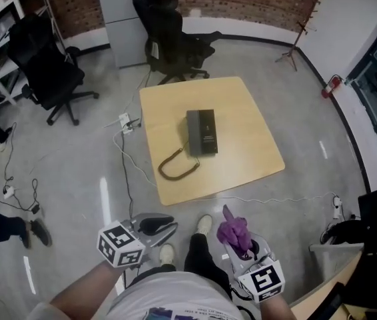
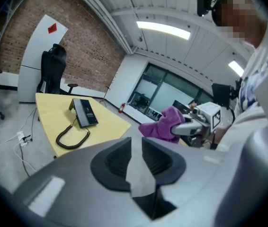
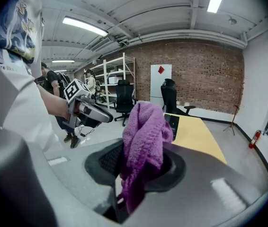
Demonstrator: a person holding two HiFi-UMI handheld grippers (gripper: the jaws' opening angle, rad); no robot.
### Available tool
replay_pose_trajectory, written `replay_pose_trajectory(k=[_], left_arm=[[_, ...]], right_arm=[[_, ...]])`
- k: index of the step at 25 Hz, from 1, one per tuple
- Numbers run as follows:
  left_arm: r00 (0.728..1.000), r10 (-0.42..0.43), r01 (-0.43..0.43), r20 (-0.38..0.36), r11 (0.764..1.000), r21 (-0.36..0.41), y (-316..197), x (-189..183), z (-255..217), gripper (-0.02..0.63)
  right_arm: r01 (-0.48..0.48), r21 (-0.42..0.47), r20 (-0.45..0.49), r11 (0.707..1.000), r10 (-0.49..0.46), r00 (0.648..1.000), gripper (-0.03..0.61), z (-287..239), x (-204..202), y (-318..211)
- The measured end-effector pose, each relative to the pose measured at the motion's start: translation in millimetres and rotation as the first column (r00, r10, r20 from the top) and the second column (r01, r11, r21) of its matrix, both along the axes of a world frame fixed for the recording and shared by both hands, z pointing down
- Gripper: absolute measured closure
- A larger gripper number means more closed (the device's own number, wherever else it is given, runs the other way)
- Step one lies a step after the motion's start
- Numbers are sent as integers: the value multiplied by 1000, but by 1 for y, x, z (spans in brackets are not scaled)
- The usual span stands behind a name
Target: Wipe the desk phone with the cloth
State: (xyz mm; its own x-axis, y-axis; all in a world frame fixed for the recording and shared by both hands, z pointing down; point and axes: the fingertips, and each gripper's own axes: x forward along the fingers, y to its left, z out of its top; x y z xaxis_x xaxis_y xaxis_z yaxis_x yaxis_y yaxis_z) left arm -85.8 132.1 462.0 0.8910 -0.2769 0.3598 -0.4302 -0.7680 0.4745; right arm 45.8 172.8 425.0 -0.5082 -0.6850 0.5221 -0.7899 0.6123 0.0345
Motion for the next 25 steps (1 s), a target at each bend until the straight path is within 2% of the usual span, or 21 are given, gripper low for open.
replay_pose_trajectory(k=[9, 14, 20, 25], left_arm=[[987, -153, 158, 45, 979, -127, -117, 12, 37, 495], [968, -252, 249, 18, 941, -228, -186, 11, 57, 437], [968, -250, 239, 8, 914, -328, -251, 15, 95, 403], [986, -166, 148, -9, 903, -402, -295, 31, 132, 365]], right_arm=[[101, 6, 50, 995, -102, 994, 474, -1, 37, -107], [148, -22, 43, 989, -147, 988, 474, 7, 57, -146], [109, -69, 53, 992, -105, 993, 473, 13, 57, -174], [55, -99, 24, 994, -52, 998, 472, 12, 48, -189]])
